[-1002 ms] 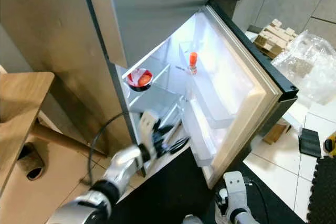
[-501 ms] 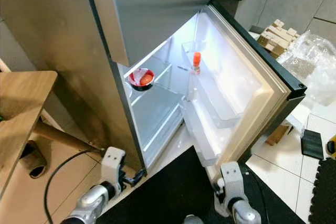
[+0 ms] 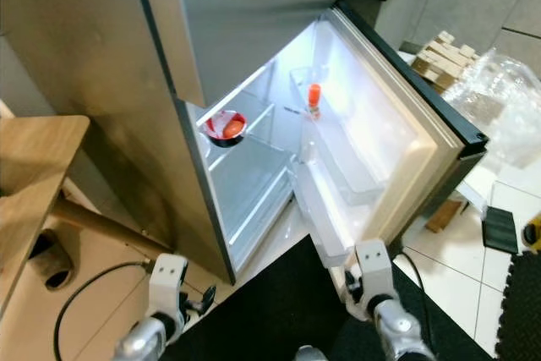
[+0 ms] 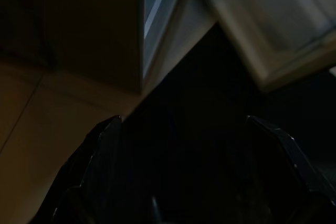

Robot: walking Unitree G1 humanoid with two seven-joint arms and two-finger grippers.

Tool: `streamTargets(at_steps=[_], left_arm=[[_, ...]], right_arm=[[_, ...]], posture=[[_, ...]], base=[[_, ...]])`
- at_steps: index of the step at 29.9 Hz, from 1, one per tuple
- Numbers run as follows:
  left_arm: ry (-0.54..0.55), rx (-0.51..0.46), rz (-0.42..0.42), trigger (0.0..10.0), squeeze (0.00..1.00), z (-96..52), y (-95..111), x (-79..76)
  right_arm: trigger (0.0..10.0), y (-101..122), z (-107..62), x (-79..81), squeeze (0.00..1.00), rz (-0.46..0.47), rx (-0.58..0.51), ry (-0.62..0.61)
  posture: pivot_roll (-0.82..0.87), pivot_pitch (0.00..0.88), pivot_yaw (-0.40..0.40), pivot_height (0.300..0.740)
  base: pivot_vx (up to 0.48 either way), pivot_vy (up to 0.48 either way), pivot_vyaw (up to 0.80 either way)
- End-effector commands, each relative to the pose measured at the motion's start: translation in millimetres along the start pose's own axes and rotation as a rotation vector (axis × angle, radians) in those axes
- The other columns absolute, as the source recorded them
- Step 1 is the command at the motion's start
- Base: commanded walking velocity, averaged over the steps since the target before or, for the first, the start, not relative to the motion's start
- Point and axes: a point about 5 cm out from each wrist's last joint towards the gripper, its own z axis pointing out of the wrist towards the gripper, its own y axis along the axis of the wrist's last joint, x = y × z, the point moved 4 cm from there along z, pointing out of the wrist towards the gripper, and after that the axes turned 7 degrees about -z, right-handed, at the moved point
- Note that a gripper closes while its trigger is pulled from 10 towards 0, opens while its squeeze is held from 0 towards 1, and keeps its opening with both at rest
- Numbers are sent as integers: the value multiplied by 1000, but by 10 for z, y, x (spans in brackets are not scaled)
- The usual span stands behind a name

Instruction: Restocking fridge

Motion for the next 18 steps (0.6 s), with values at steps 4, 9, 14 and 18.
streamTargets(at_steps=[4,9,14,18], left_arm=[[35,42,14,10000,0,-40,-98,62],[42,37,21,10000,0,-36,-76,81],[51,34,27,10000,0,-44,-72,105],[60,39,28,10000,0,-55,-86,127]], right_arm=[[10000,238,3,-627,0,-17,-52,-234],[10000,231,-66,-924,0,-49,-19,-375],[10000,125,-170,-1121,0,-55,35,-495],[10000,-105,-220,-979,0,-37,97,-473]], posture=[[-166,100,-20,725],[-164,98,-20,725],[-162,102,-18,725],[-162,106,-19,725]], base=[[0,0,0],[0,0,0],[0,0,0],[0,0,0]])
